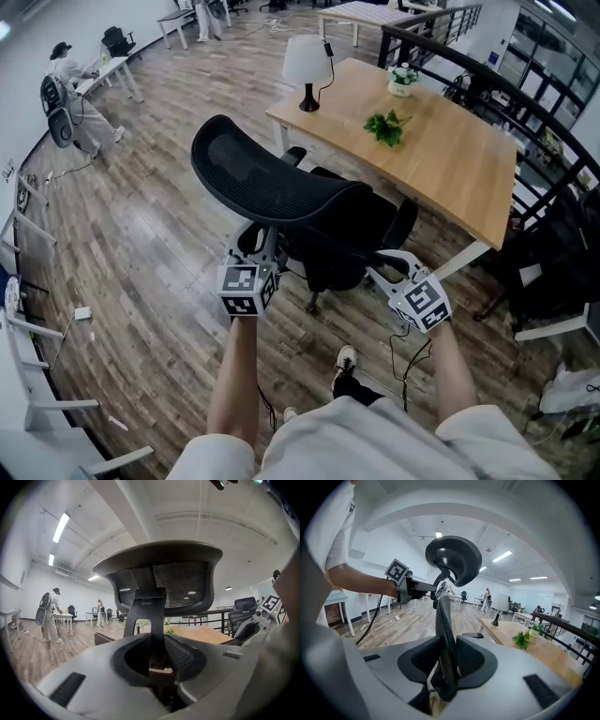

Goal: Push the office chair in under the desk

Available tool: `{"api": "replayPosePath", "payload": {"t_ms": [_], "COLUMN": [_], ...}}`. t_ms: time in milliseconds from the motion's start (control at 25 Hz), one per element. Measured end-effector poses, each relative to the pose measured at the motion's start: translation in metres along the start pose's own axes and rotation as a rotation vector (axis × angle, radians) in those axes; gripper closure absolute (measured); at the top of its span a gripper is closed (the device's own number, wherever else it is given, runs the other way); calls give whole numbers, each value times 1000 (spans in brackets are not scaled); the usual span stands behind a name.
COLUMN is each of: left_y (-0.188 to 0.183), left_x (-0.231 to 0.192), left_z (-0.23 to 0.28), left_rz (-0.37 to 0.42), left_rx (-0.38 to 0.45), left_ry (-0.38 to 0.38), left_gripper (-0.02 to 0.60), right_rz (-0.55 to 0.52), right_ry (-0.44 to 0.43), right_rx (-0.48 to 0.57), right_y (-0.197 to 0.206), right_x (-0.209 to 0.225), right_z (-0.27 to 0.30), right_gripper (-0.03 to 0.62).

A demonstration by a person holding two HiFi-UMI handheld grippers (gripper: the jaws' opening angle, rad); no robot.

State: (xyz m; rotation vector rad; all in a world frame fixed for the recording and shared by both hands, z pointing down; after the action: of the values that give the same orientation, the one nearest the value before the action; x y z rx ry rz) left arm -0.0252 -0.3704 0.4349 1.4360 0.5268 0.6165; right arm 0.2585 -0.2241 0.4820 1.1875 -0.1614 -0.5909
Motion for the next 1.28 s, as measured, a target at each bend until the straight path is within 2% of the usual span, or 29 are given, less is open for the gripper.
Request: {"api": "replayPosePath", "payload": {"t_ms": [600, 1000, 1160, 1280], "left_y": [-11, -16, -19, -21], "left_x": [31, 34, 35, 40], "left_z": [97, 163, 188, 205], "left_rz": [-8, -13, -13, -8], "left_rx": [-14, -5, -10, -10], "left_ry": [-29, 15, 36, 57], "left_gripper": [482, 482, 482, 482], "right_rz": [-8, 37, -16, -10], "right_ry": [-29, -6, 13, 38], "right_rx": [45, 50, 9, 11], "right_y": [19, 26, 26, 29], "right_x": [90, 138, 155, 169], "right_z": [1, 12, 17, 16], "right_gripper": [468, 465, 462, 462]}}
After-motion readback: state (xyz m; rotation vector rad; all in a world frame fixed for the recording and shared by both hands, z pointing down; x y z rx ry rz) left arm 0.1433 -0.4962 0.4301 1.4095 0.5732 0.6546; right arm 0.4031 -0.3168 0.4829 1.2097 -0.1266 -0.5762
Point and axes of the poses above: the fingertips, and each gripper's own axes: z forward along the fingers, x to its right, y out of its underside, the point moved 10 cm from there along -z, backward along the fingers, and after that the axes turned 2 degrees about x, right-handed, at the moved point
